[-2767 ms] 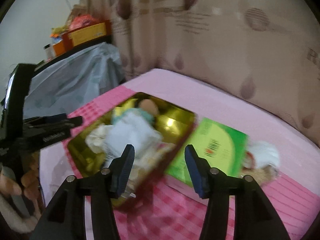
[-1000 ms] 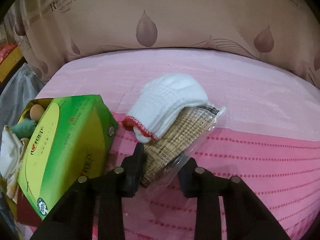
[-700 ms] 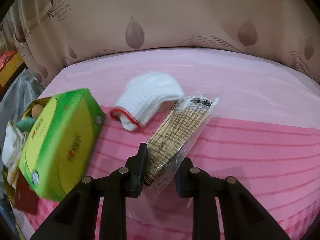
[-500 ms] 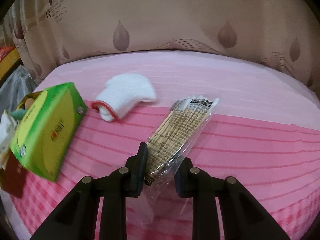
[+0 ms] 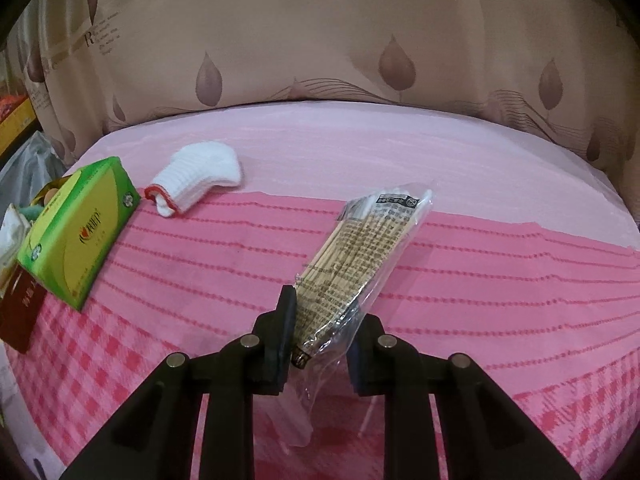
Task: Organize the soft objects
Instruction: 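Grasp the white red-trimmed glove with the left tool while the right tool holds the stick packet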
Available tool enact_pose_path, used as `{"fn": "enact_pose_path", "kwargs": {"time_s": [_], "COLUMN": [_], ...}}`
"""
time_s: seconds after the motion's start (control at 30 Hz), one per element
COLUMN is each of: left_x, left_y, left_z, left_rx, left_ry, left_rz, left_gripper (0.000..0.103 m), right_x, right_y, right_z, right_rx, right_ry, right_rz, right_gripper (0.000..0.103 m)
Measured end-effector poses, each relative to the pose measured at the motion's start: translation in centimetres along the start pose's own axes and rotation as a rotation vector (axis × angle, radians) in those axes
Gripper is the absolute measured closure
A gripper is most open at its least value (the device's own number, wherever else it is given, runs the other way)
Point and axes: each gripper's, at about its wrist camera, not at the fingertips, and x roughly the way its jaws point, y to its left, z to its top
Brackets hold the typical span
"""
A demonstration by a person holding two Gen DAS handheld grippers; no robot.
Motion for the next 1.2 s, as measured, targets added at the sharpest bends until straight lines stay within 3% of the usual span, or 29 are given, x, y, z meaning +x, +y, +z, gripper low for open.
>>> {"fn": "enact_pose_path", "kwargs": {"time_s": [0.13,0.33,0.57,0.8,1.07,1.13,1.17,1.2], "left_x": [1.6,5.9,12.2,16.9,19.4,19.3,19.4,19.4], "left_y": [-4.0,-9.1,-12.2,-13.1,-13.7,-13.7,-13.6,-13.6], "left_z": [2.1,4.9,7.0,7.6,7.4,7.3,7.2,7.2], "left_rx": [0.067,0.11,0.097,0.084,0.08,0.075,0.077,0.083], "left_ry": [0.033,0.146,0.279,0.358,0.369,0.348,0.35,0.35], "left_rz": [-0.084,-0.183,-0.187,-0.156,-0.121,-0.136,-0.133,-0.115], "left_gripper": [0.045,0.045,0.045,0.045,0.045,0.051,0.068,0.076], "right_x": [0.0,-0.1,-0.2,-0.2,-0.1,-0.1,-0.1,-0.1], "right_y": [-0.7,-1.4,-2.3,-2.8,-2.9,-2.9,-2.9,-2.9], "right_z": [-0.2,-0.3,-0.5,-0.5,-0.4,-0.4,-0.4,-0.4], "right_rx": [0.028,0.039,0.059,0.069,0.072,0.072,0.072,0.073], "right_ry": [0.004,0.006,0.007,0.01,0.013,0.012,0.013,0.013], "right_rz": [0.025,0.042,0.069,0.087,0.095,0.095,0.096,0.096], "right_gripper": [0.083,0.083,0.083,0.083,0.083,0.083,0.083,0.083]}}
